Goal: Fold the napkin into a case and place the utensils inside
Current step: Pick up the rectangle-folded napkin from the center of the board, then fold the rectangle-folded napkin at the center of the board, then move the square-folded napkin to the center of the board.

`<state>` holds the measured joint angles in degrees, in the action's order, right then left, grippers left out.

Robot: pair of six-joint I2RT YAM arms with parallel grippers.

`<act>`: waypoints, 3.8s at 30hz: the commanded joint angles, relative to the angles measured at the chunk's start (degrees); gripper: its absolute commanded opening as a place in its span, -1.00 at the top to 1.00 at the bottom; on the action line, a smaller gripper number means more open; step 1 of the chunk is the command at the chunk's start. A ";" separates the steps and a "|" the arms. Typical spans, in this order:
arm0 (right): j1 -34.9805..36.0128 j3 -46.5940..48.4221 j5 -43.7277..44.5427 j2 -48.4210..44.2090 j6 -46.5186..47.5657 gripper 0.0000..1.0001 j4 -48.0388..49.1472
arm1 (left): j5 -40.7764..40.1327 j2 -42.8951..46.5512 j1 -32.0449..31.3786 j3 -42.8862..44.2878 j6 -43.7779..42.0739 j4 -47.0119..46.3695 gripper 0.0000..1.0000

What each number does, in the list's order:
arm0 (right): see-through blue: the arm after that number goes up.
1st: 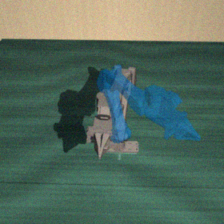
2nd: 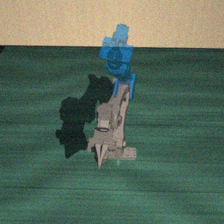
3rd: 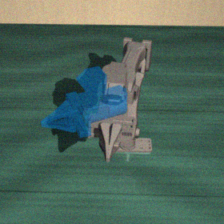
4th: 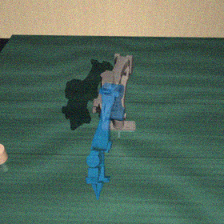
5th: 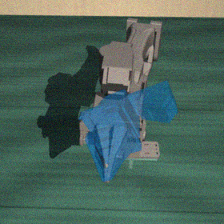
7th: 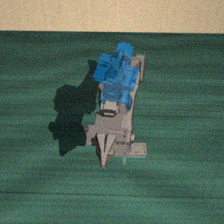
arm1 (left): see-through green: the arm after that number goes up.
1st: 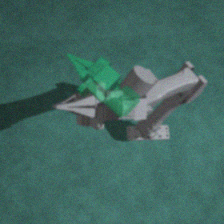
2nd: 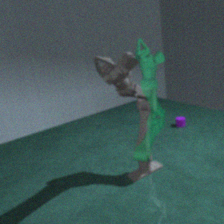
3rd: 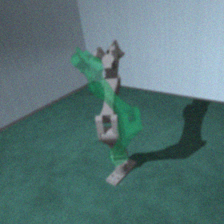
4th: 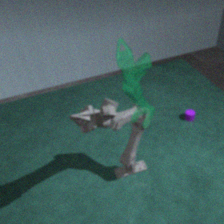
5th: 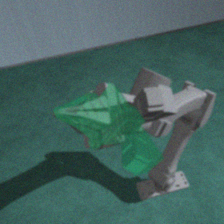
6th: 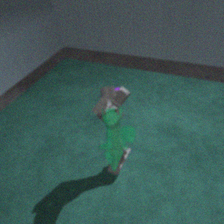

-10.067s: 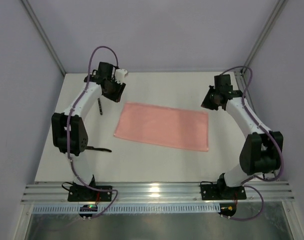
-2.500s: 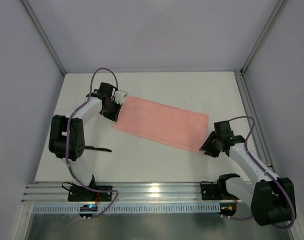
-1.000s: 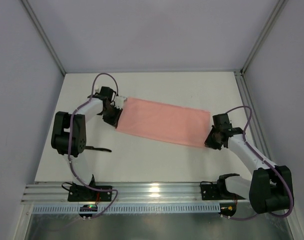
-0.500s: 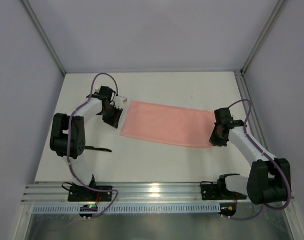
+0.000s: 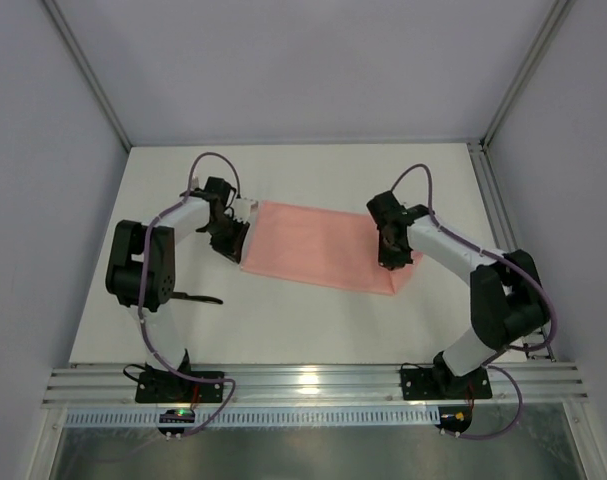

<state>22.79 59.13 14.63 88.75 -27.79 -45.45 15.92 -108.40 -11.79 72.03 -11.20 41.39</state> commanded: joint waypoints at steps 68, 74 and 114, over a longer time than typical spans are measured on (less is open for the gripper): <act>31.27 43.78 -21.93 36.50 0.45 0.04 24.80 | -2.29 0.38 2.74 -1.28 -0.66 -0.79 0.69; 30.13 44.23 -21.40 27.45 4.49 -0.20 20.76 | -3.97 2.40 3.09 -0.22 -1.02 0.54 0.54; -8.11 13.49 -39.69 28.16 -9.91 0.92 43.33 | -3.80 9.08 3.97 2.59 -3.74 11.79 0.42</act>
<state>14.68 78.52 -26.41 122.91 -36.47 -3.62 10.74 -103.02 -8.21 73.69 -14.00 52.10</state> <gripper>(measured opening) 0.048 0.292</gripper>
